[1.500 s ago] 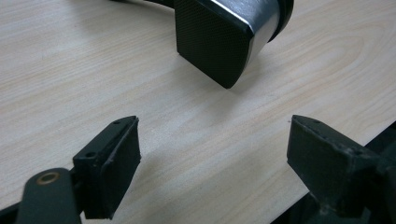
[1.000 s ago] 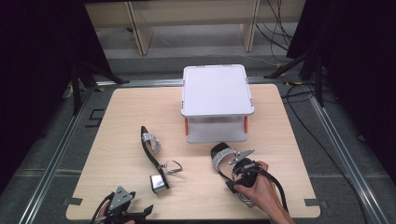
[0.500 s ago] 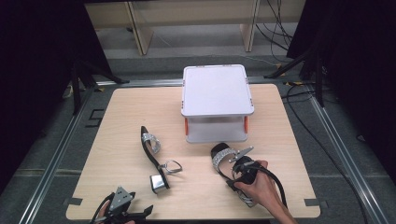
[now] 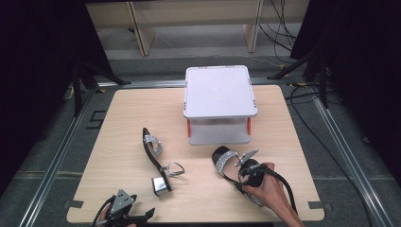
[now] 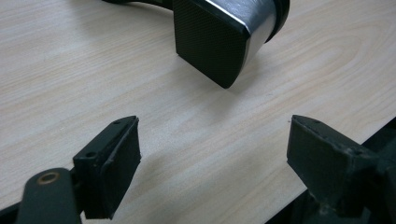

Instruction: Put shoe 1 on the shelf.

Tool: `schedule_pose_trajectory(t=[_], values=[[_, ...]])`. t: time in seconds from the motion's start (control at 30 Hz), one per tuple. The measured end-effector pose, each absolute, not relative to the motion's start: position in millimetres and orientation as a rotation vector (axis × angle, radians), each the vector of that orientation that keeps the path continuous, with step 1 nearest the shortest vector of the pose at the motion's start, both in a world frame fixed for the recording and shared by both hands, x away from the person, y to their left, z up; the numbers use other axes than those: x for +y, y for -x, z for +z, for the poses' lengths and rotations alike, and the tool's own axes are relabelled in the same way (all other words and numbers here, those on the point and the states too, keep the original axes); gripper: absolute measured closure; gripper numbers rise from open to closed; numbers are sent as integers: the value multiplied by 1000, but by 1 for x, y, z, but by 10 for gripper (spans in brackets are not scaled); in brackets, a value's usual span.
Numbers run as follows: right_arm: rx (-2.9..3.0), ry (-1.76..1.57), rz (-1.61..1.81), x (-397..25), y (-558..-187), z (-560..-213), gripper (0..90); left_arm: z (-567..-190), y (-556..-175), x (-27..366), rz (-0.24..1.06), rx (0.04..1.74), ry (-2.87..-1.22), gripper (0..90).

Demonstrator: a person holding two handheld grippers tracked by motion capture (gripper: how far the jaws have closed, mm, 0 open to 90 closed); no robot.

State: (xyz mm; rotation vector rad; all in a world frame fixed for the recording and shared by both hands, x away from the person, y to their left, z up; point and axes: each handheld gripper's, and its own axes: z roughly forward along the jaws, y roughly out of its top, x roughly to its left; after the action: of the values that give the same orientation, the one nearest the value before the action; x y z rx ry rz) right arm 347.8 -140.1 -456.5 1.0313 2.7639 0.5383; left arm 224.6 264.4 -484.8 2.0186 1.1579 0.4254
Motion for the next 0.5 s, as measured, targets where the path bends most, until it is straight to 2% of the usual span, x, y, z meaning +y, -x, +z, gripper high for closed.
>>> schedule_pose_trajectory(t=[0.17, 0.33, 0.5], values=[[2769, -1044, 518, -138, -347, -455, 418, -485, -226, 266, 444, 1134, -2050, 172], [2777, -1026, 553, -144, -349, -453, 429, -485, -225, 264, 425, 1159, -2014, 173], [2765, -990, 645, -147, -347, -439, 430, -485, -226, 266, 431, 1151, -2026, 173]])
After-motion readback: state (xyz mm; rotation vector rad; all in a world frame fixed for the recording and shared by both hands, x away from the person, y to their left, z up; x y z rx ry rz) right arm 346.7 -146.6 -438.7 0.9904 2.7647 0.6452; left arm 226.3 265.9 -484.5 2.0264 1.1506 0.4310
